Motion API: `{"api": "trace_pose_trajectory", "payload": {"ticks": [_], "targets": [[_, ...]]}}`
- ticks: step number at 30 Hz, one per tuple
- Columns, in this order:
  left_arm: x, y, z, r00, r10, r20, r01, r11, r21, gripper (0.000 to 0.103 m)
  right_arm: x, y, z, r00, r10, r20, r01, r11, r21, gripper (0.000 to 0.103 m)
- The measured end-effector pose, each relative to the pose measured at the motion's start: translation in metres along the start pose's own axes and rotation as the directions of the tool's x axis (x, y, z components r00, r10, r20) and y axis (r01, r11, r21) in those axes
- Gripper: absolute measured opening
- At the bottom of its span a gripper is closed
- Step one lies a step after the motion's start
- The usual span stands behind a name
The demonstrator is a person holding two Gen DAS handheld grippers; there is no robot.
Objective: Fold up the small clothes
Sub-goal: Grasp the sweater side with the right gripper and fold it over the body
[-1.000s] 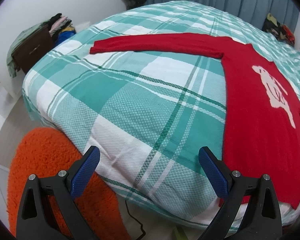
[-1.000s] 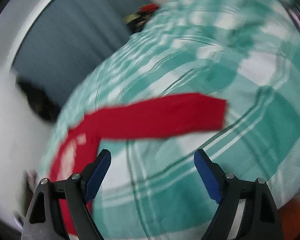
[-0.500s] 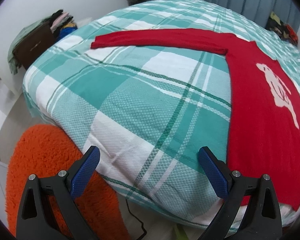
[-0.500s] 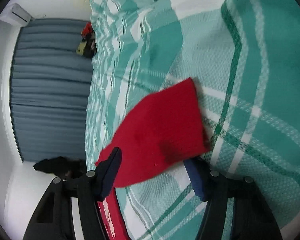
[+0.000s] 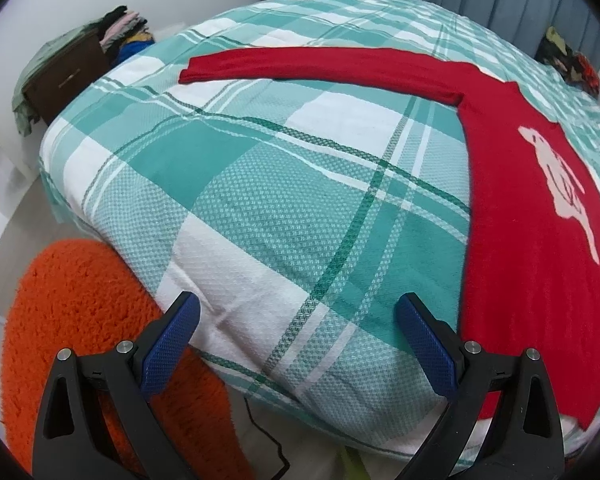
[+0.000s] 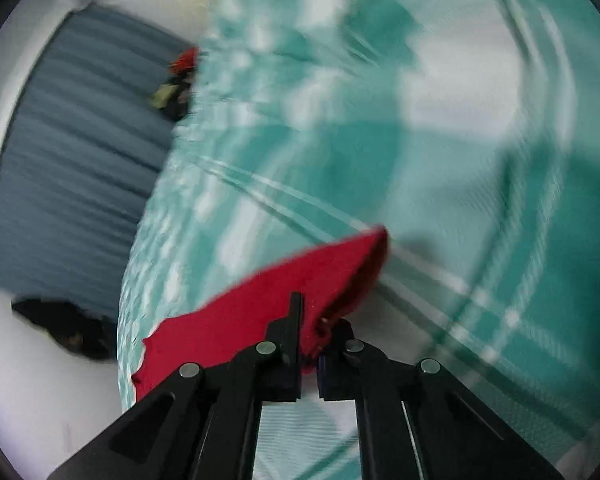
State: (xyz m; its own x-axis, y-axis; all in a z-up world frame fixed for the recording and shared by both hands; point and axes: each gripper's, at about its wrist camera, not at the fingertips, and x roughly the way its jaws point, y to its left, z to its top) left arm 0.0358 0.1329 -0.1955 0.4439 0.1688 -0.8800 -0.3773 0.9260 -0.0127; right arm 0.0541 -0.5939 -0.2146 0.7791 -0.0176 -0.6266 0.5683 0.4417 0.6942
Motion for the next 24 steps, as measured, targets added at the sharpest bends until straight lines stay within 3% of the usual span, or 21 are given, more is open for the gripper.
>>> {"api": "trace_pose_trajectory", "payload": {"ticks": [3,7,11,13,15,16,17,18,21,24], "targets": [[0.001,0.001,0.000,1.000,-0.016,-0.009,0.016,1.000,-0.010,0.099,-0.016,0.061,0.008,0.996,0.083,0.009,-0.080,0.981,-0.175,0.007],[0.002,0.002,0.002,0.999,-0.032,-0.017,0.032,0.999,-0.017,0.099,-0.025,0.164,-0.002,0.969,0.237,-0.070,-0.246,0.902,-0.355,0.007],[0.002,0.006,0.002,0.999,-0.049,-0.024,0.048,0.998,-0.033,0.099,-0.020,0.279,-0.041,0.896,0.368,-0.249,-0.444,0.745,-0.498,0.007],[0.002,0.008,0.003,0.998,-0.053,-0.027,0.052,0.998,-0.040,0.099,-0.009,0.333,-0.078,0.839,0.405,-0.363,-0.543,0.652,-0.529,0.007],[0.003,0.009,0.003,0.998,-0.053,-0.031,0.052,0.998,-0.044,0.099,0.001,0.359,-0.116,0.789,0.402,-0.464,-0.611,0.595,-0.523,0.011],[0.004,0.009,0.004,0.998,-0.052,-0.033,0.051,0.998,-0.044,0.099,0.019,0.375,-0.139,0.769,0.362,-0.528,-0.628,0.583,-0.515,0.021],[0.004,0.009,0.004,0.998,-0.053,-0.034,0.051,0.998,-0.044,0.099,0.031,0.380,-0.153,0.756,0.328,-0.567,-0.634,0.582,-0.509,0.061],[0.003,0.009,0.004,0.998,-0.054,-0.035,0.052,0.998,-0.044,0.099,0.043,0.383,-0.163,0.748,0.292,-0.596,-0.632,0.587,-0.506,0.093],[0.003,0.010,0.003,0.998,-0.059,-0.035,0.058,0.997,-0.044,0.099,0.057,0.366,-0.160,0.750,0.306,-0.587,-0.624,0.623,-0.472,0.093],[0.005,0.010,0.004,0.998,-0.055,-0.037,0.054,0.998,-0.046,0.099,0.064,0.328,-0.133,0.809,0.290,-0.512,-0.536,0.722,-0.438,0.092]]}}
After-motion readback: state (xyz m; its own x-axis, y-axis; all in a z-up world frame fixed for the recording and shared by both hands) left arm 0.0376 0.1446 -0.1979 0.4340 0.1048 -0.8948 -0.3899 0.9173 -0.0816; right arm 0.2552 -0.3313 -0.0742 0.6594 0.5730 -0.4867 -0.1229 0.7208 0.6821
